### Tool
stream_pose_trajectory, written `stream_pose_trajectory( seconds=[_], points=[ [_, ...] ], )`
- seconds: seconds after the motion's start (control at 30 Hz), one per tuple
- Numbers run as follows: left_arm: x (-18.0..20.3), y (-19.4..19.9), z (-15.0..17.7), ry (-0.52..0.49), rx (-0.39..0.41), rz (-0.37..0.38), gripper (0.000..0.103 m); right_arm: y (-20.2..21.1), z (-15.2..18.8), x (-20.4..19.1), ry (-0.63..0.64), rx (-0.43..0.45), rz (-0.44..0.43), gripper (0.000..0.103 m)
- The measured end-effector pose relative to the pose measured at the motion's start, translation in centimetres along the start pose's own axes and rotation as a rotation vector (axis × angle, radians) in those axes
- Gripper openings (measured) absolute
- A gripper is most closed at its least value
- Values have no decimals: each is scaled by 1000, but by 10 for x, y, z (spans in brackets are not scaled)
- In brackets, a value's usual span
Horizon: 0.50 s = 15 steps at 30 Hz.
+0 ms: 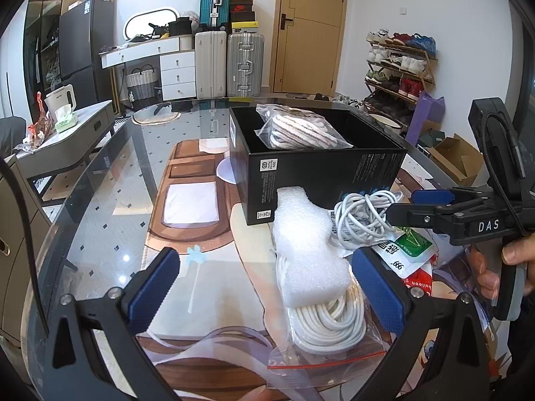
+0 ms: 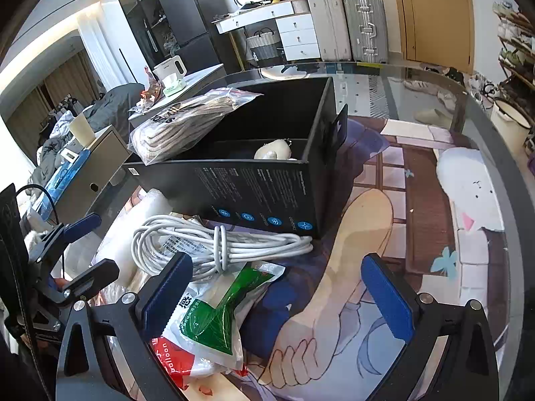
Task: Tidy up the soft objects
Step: 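Move right tool toward the coiled white cable while left tool approaches the white foam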
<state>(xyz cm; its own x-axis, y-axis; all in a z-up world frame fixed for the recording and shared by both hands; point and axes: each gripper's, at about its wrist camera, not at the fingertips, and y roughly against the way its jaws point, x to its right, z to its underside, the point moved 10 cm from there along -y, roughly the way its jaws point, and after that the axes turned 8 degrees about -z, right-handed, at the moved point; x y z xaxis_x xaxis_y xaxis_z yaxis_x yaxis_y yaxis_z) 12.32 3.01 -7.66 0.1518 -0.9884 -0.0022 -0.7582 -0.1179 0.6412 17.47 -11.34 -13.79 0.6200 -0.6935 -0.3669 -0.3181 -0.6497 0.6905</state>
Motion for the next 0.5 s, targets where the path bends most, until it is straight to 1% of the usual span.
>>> stream_pose_trajectory(
  seconds=[0.2,0.5],
  points=[
    [0,0,0,-1,1,-1,103,-3,-4,-1,-25,-9,-34,102],
    [1,0,0,-2,0,-1,103,-15,-10,-6,-35,-29,-32,102]
  ],
)
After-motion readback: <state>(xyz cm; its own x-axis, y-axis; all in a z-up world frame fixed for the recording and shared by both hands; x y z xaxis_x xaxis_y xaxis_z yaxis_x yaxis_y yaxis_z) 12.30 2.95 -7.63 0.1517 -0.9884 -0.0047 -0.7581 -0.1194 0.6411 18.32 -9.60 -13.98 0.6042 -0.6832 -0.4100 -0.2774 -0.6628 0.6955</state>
